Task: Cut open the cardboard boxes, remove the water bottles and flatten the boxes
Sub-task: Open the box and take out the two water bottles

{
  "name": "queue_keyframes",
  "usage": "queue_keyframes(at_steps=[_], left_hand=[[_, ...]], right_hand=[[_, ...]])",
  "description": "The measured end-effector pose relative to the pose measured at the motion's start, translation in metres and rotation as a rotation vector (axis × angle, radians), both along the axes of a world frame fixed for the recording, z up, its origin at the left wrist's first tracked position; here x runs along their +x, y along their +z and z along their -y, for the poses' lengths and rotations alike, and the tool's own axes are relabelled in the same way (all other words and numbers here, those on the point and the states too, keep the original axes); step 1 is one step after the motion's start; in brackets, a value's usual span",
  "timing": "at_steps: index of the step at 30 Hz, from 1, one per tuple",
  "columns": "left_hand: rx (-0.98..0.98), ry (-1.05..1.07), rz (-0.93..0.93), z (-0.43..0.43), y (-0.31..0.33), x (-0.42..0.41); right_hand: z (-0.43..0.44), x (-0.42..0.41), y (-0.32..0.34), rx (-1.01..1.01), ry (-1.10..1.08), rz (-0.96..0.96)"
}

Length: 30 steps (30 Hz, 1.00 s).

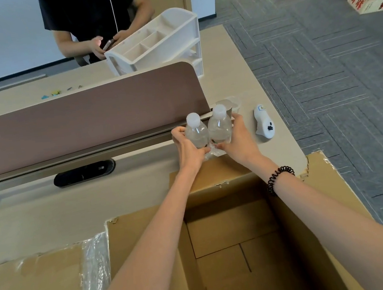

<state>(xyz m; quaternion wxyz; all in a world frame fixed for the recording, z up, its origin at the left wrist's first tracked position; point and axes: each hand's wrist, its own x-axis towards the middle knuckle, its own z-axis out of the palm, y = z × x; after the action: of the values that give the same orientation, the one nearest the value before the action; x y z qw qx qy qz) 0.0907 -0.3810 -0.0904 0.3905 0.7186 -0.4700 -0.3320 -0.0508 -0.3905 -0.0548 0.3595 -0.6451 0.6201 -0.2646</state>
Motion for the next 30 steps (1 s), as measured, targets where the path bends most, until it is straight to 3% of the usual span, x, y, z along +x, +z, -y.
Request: queue_keyframes(at_steps=[5,11,18,23,30], left_hand=[[0.117,0.051,0.009,-0.014,0.019,0.005],[0.174,0.115,0.187,-0.046,0.035,-0.002],[-0.007,-0.214,0.381,-0.107,0.053,-0.033],[-0.155,-0.22,0.484,-0.159,0.054,-0.071],[-0.027,-0.211,0.332,-0.217,0.055,-0.137]], right_hand=[[-0.022,-0.019,0.019,-0.004,0.053,-0.111],[-0.052,-0.041,0.025,-0.114,0.109,-0.19],[-0.096,-0.083,0.028,-0.225,0.177,-0.124],[-0.134,-0.139,0.032,-0.333,0.193,-0.097],[-0.165,-0.222,0.015,-0.329,0.207,-0.131]])
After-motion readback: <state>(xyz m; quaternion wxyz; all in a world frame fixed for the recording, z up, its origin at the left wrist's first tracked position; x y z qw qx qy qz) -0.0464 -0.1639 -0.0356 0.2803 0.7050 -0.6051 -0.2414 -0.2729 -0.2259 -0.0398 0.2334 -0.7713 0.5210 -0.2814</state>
